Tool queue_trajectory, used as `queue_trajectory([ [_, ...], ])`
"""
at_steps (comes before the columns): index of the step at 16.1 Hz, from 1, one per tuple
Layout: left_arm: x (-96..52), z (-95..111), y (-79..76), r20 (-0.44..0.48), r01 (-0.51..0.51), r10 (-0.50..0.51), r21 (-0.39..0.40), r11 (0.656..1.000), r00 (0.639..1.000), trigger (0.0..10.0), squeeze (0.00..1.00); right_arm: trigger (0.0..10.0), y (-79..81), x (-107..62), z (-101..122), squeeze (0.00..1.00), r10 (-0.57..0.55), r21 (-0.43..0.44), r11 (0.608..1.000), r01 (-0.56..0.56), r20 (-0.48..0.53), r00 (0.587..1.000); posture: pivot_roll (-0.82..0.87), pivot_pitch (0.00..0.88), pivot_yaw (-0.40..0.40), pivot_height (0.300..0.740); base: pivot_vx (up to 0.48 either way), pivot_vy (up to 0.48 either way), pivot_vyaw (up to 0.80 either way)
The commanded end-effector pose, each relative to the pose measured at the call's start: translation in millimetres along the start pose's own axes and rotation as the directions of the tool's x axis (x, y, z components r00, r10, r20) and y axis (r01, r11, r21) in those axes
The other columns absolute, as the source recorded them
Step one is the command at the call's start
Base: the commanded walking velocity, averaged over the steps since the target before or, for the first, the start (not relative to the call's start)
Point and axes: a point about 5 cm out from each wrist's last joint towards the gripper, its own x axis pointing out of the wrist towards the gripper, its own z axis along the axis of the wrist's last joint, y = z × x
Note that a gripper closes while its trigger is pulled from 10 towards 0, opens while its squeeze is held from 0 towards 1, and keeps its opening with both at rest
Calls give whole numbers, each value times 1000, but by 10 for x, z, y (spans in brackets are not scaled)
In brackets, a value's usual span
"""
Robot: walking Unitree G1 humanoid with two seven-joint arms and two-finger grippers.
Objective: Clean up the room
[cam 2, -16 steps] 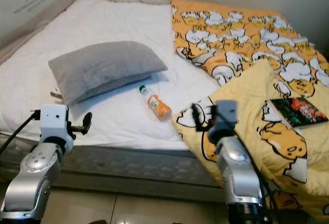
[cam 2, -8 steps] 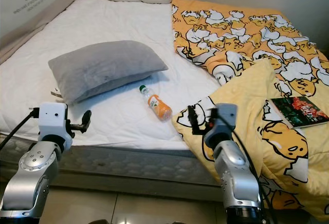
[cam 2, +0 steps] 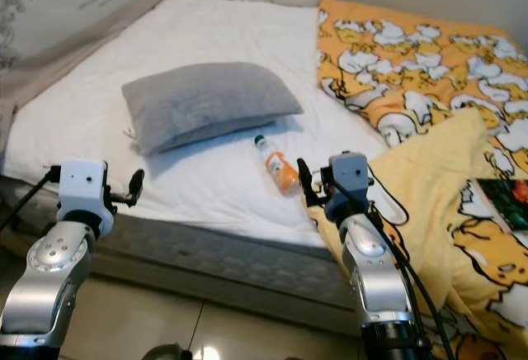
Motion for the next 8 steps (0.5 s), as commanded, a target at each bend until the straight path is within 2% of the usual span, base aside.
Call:
queue_trajectory([
  [1, 22, 60, -28, 24, 15, -16, 15, 1000, 1000, 10000, 0, 10000, -26, -14, -24, 1000, 4, 17, 1000, -3, -3, 1000, -20, 0, -51, 740, 259, 0, 0],
  [5, 30, 76, -5, 29, 17, -17, 25, 1000, 999, 10000, 0, 10000, -56, -13, -29, 1000, -18, 83, 996, 19, -7, 1000, -19, 0, -47, 740, 307, 0, 800],
  [8, 35, 88, 1, 28, 20, -21, 31, 999, 999, 10000, 0, 10000, -91, 2, -25, 1000, -58, 73, 996, 57, 8, 998, -15, 0, -41, 740, 307, 0, 0],
])
